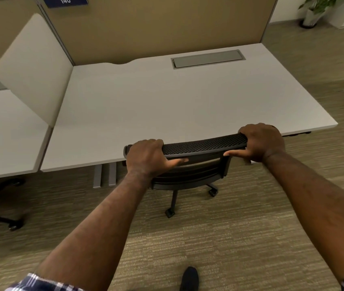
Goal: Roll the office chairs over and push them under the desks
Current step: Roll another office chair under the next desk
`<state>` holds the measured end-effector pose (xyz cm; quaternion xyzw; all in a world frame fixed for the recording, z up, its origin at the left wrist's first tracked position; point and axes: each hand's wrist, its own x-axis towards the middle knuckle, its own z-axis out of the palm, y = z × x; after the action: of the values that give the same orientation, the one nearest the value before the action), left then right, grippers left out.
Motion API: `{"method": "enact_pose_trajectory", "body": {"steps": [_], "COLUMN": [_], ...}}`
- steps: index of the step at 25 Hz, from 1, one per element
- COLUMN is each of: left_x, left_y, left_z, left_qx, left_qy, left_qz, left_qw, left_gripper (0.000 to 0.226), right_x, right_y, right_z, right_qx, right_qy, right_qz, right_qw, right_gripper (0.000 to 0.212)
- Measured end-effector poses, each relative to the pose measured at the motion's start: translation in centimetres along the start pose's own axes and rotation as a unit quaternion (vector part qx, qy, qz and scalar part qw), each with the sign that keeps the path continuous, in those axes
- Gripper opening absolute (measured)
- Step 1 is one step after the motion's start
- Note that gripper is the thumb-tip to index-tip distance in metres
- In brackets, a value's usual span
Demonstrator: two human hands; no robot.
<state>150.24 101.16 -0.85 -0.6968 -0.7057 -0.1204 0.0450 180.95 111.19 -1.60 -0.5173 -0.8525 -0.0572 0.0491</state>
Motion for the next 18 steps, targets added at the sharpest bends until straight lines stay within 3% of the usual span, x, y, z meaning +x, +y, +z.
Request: {"method": "enact_pose_trajectory", "body": {"steps": [12,18], "left_x": [0.2,-1.8], "left_y": [0.1,-2.1], "left_z": [0.4,-0.2], "left_qx": [0.013,0.01], "left_qy": [-0.03,-0.037], "left_qz": [0.003,-0.012], "left_qw": [0.999,0.999], "left_gripper": [0.091,0.104], "right_x": [-0.4,-1.3], "right_y": [0.4,-5.4], "right_z": [-0.2,-0.8], "right_qx": [0.006,-0.01], "right_qy": [-0.004,0.037], "right_qz": [-0.011,-0.073], "right_qw": [1.0,0.997], "right_gripper": [0.113,0.124]}}
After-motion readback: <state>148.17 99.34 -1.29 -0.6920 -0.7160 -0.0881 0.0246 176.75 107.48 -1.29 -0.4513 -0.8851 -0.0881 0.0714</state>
